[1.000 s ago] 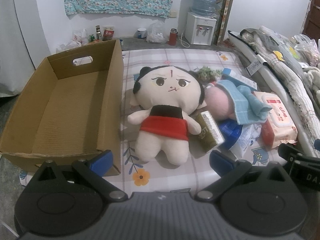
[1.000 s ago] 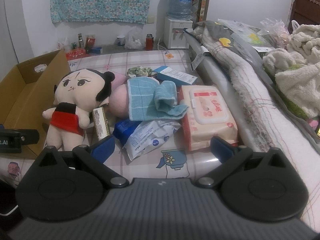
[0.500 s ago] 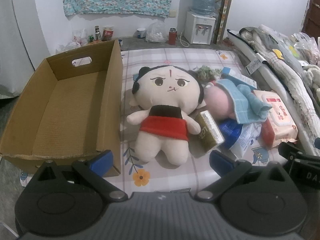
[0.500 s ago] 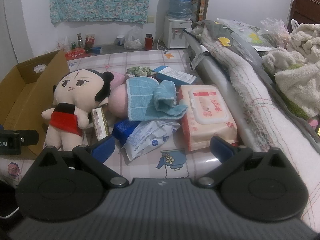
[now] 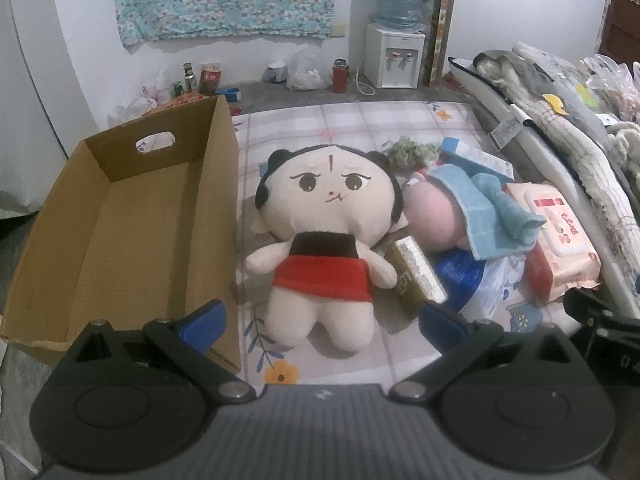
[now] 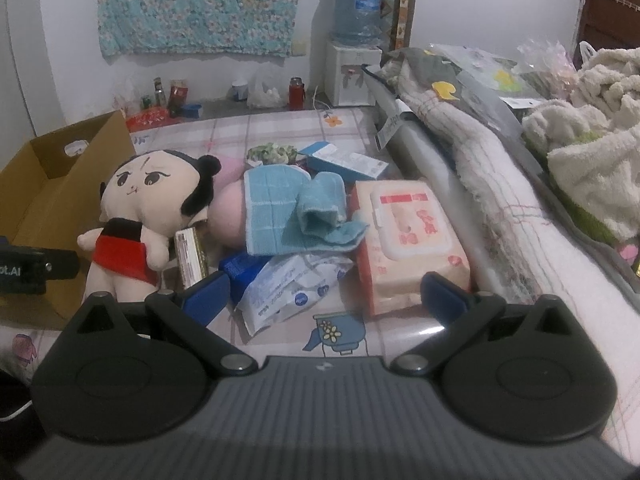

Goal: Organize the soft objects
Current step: 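Move the right tool down toward the blue-and-white wet-wipes packet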

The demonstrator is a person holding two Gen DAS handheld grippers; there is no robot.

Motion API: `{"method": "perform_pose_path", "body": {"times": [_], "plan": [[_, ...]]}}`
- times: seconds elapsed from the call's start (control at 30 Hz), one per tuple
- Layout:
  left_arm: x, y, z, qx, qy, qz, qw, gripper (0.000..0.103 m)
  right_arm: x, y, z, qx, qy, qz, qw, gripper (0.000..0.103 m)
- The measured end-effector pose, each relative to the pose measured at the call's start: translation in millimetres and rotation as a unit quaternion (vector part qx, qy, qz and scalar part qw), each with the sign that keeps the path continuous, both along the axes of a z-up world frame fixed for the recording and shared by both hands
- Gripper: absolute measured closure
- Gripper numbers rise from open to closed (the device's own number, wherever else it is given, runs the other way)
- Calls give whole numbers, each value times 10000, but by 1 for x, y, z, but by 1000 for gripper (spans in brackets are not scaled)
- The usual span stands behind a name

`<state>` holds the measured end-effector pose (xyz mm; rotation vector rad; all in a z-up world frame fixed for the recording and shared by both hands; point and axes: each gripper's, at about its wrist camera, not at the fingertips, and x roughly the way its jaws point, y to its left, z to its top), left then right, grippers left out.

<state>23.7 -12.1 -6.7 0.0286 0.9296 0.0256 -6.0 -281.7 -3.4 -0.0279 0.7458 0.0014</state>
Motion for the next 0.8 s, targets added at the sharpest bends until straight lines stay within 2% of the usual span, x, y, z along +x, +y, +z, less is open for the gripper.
{"method": "perform_pose_path", "body": {"times": [0.33,0.67,0.8], "plan": [[21,-12,-2,79,69,-119,9999,0,15,1,-8,58,-78,221,9997,1],[45,-22,-11,190,203,-207,9994,0,35,-4,-27,300,90,324,9990,1],[51,-29,-15,208,159,-383,9989,0,35,-11,-36,459,130,377,9981,1]]}}
